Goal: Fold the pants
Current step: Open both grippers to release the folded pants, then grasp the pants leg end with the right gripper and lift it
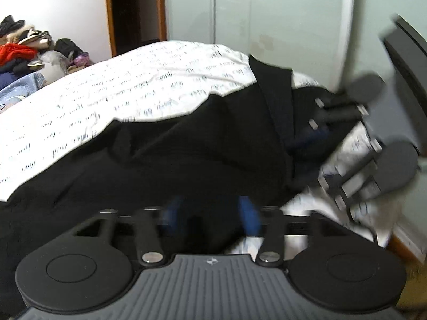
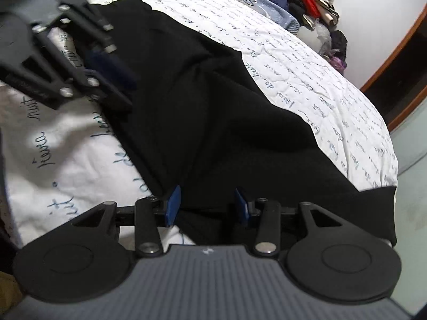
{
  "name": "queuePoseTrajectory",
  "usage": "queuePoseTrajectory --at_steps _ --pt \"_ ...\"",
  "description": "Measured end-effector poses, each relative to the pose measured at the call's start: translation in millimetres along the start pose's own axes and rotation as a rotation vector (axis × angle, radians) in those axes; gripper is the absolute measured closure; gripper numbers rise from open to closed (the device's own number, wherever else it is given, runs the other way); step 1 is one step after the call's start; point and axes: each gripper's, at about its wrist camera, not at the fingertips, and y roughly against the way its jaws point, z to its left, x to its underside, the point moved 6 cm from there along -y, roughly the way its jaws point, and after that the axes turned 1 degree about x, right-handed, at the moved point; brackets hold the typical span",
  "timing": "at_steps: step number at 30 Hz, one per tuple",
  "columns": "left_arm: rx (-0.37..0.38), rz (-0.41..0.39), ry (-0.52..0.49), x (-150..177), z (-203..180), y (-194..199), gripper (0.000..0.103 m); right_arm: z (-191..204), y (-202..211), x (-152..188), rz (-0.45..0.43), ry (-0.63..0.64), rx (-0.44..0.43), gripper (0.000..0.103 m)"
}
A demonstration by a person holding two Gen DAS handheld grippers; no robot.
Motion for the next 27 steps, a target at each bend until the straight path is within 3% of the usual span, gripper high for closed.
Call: queuePoseTrajectory --at_steps 2,3,4,6,8,10,12,14,16,18,22,24,27 --pt "-0.037 -0.037 -0.039 -11 -8 -7 0.028 0 6 6 0.004 -0.003 -0.006 0.051" --pt "-0.056 -0.046 -0.067 -16 -13 -13 0.028 -3 9 8 -0.003 -0.011 0.005 0.035" --pt "-0.073 -0.049 -0.09 -19 -17 -19 0.028 -8 13 9 -0.018 -0.029 0.025 0.027" --pt "-0.114 -0.041 -0.114 -22 -24 -31 0.028 -21 20 9 -0.061 -0.085 0.07 0.027" --pt "-0.102 -0.005 -0.116 -19 -30 -44 0.028 -34 31 9 -0.113 -0.166 0.118 0.026" --pt "-0.045 0.038 -0.109 -12 -39 -51 0.03 -51 35 10 -0.146 -0.238 0.172 0.008" --pt "-0.062 0.013 -0.154 -8 -47 -46 0.031 -66 28 19 -0.132 -0.286 0.208 0.0" --pt "-0.067 -0.016 -0.199 -9 -51 -36 0.03 -63 14 34 -0.022 -0.25 0.142 0.001" --pt "-0.013 -0.072 -0.155 -16 -47 -24 0.029 -61 14 41 -0.017 -0.223 0.141 0.0" --pt "-0.004 -0.129 -0.091 -27 -38 -19 0.027 -83 25 38 -0.064 -0.304 0.225 0.0" --pt "-0.157 -0.228 -0.004 -37 -11 -28 0.02 -163 35 27 -0.156 -0.582 0.422 0.0" --pt "-0.204 -0.207 0.033 -32 1 -41 0.02 -205 26 24 -0.158 -0.677 0.505 0.0" --pt "-0.194 -0.156 0.101 -20 10 -56 0.02 -252 7 20 -0.203 -0.738 0.556 0.001"
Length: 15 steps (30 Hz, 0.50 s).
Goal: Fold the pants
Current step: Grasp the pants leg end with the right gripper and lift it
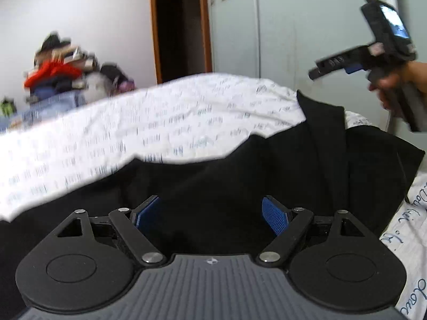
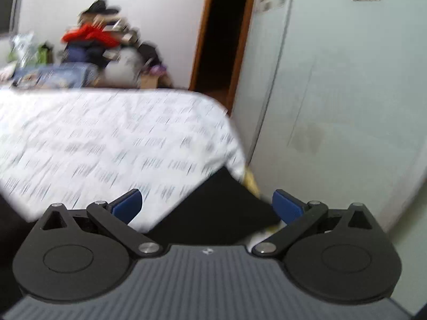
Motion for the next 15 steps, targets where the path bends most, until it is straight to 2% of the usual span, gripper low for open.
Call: queuePoseTrajectory --at_steps 2,4,8,11,14,15 --pt "0.016 0.03 0.024 9 0 -5 0.02 -8 -33 -8 0.018 -0.041 0.019 0.01" --pt "0.009 0.03 0.006 14 -4 -5 0.02 -17 -64 -11 0.06 -0.091 0.03 0.031" --pt "0.004 0.018 -0.02 22 -5 3 0.017 -35 -117 3 0.134 -0.238 0.078 0.052" --pt "0.026 0.029 -0.003 21 -2 -1 0.013 -41 -149 9 0.169 -0.323 0.094 0.053" --pt "0.046 0.035 0.014 21 0 -2 0.011 -33 -167 7 0.202 -0.288 0.129 0.054" --pt "0.047 0.035 0.014 20 0 -2 0.011 -30 -170 8 0.213 -0.263 0.143 0.067"
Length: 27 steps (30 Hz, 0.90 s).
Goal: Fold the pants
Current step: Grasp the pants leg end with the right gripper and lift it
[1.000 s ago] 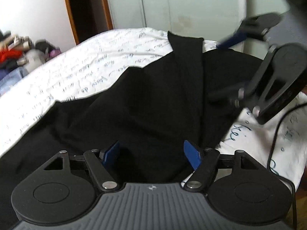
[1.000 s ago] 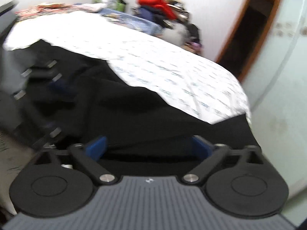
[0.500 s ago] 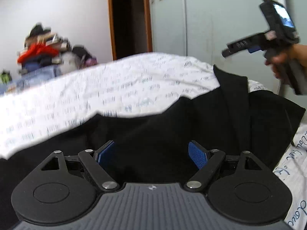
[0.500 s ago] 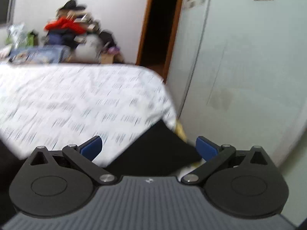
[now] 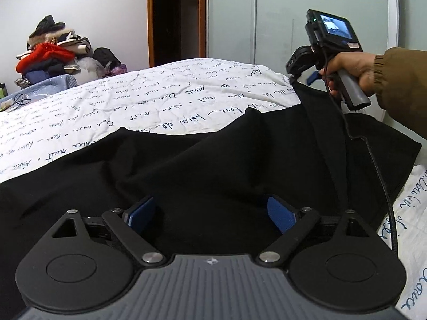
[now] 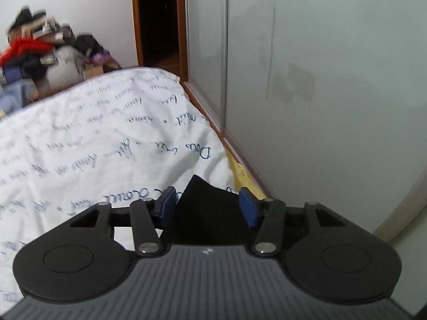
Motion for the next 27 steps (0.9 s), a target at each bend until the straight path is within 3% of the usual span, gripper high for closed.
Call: queuePoseTrajectory --at_steps 1,4,11,13,16,20,23,25,27 --pt "0.0 0.0 -0.001 0 0 0 0.011 3 -4 0 0.014 0.016 0.007 0.084" --pt "0.002 -0.001 0.0 0 0 0 0.011 -2 3 -1 0.005 -0.014 0.008 0.098" --pt "0.063 -0.057 -0.002 -6 -4 14 0.01 -37 81 -19 -0.139 -0.105 -0.079 0.1" --pt "0.117 -0.095 -0.036 -14 -16 24 0.01 -49 104 -25 -0.179 -0.121 -0.098 0.1" --pt "0.197 -0.088 -0.13 -25 -44 29 0.01 -66 132 -31 -0.229 -0.122 -0.112 0.1" --pt "0.228 -0.096 -0.261 -34 -81 26 0.01 -87 159 -34 -0.271 -0.161 -0.134 0.1" --pt "0.244 -0.105 -0.287 -39 -99 22 0.011 -102 175 -32 -0.296 -0.174 -0.142 0.1" --pt "0.242 -0.107 -0.301 -40 -108 18 0.016 -114 184 -29 -0.309 -0.186 -0.144 0.1" --pt "0.222 -0.094 -0.336 -38 -118 12 0.027 -125 191 -26 -0.321 -0.2 -0.14 0.1"
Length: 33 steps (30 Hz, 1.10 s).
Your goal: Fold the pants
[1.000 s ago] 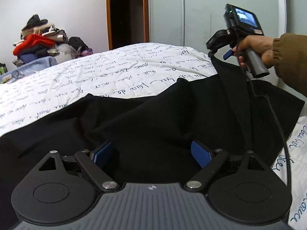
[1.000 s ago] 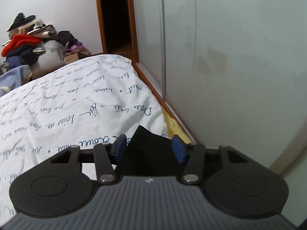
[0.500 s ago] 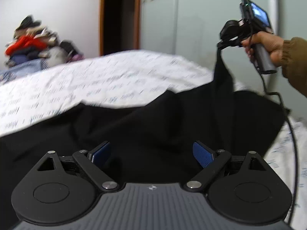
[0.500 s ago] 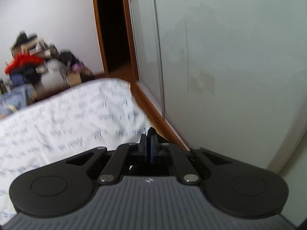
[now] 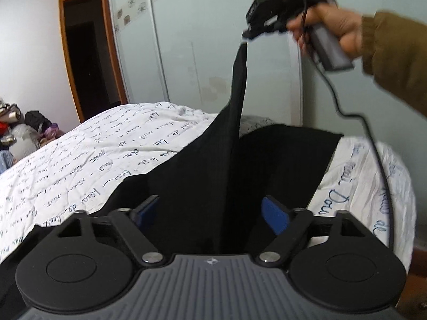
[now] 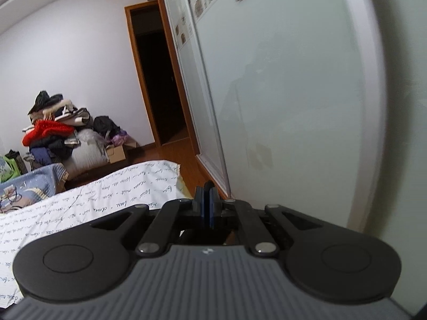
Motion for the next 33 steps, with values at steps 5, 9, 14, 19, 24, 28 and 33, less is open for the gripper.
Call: queuePoseTrajectory --at_steps 5,9,14,19,24,28,33 --pt "-0.019 0.045 -0.038 5 -10 -17 0.033 -29 19 -6 -0.028 -0.043 0.012 0.1" --pt "-0.052 0.069 -0.054 7 -14 -26 0.033 -44 24 4 0.014 -0.056 -0.008 0.095" --pt "-0.068 0.094 -0.061 9 -15 -31 0.033 -59 -3 55 0.207 -0.186 -0.078 0.072" --pt "-0.075 0.106 -0.077 11 -15 -33 0.033 -85 -36 95 0.277 -0.31 0.005 0.035" --pt "-0.088 0.116 -0.106 12 -19 -38 0.033 -123 -46 129 0.349 -0.555 -0.016 0.036" --pt "-0.094 0.118 -0.108 12 -20 -38 0.033 -134 -51 157 0.405 -0.677 -0.044 0.036" --pt "-0.105 0.126 -0.075 12 -16 -39 0.023 -141 -73 189 0.483 -0.85 -0.053 0.036"
